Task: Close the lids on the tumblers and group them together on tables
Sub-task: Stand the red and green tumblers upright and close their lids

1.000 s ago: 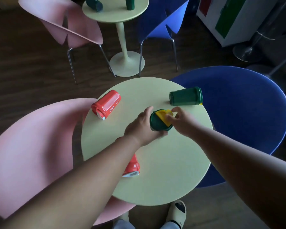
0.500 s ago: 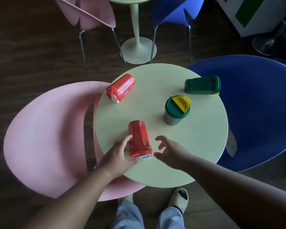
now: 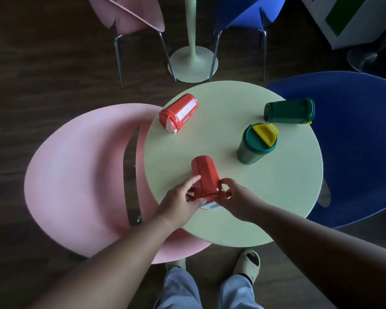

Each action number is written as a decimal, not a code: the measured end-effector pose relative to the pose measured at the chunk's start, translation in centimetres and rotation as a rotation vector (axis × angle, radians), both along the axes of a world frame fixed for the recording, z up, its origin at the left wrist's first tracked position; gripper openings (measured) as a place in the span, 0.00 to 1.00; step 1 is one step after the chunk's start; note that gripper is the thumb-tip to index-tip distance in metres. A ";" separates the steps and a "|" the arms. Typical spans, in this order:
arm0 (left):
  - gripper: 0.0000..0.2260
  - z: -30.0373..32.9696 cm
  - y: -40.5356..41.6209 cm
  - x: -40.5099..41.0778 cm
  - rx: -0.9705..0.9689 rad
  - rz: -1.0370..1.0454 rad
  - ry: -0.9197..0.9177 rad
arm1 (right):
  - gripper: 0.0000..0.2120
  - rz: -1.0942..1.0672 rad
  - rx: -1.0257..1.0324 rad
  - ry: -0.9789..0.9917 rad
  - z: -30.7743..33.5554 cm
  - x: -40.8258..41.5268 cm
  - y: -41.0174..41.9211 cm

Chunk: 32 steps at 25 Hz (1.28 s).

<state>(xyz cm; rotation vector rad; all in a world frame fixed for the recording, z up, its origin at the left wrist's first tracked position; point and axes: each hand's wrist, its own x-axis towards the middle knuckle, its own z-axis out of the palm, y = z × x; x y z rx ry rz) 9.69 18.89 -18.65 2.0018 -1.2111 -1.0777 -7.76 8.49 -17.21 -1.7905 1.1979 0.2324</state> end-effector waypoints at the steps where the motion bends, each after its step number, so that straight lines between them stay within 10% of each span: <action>1: 0.26 0.5 -0.4 0.0 -0.009 0.012 -0.008 | 0.24 -0.013 -0.025 0.004 0.7 0.0 -0.2; 18: 0.18 5.8 -10.1 2.1 0.087 0.070 -0.192 | 0.13 0.344 -0.469 0.117 7.1 4.1 -9.6; 25: 0.50 7.0 -11.1 4.7 0.138 -0.306 -0.313 | 0.20 0.443 -0.545 0.123 7.2 4.2 -10.5; 32: 0.41 5.9 -13.7 4.9 0.005 -0.504 -0.452 | 0.27 0.423 -0.504 0.161 7.8 4.3 -12.0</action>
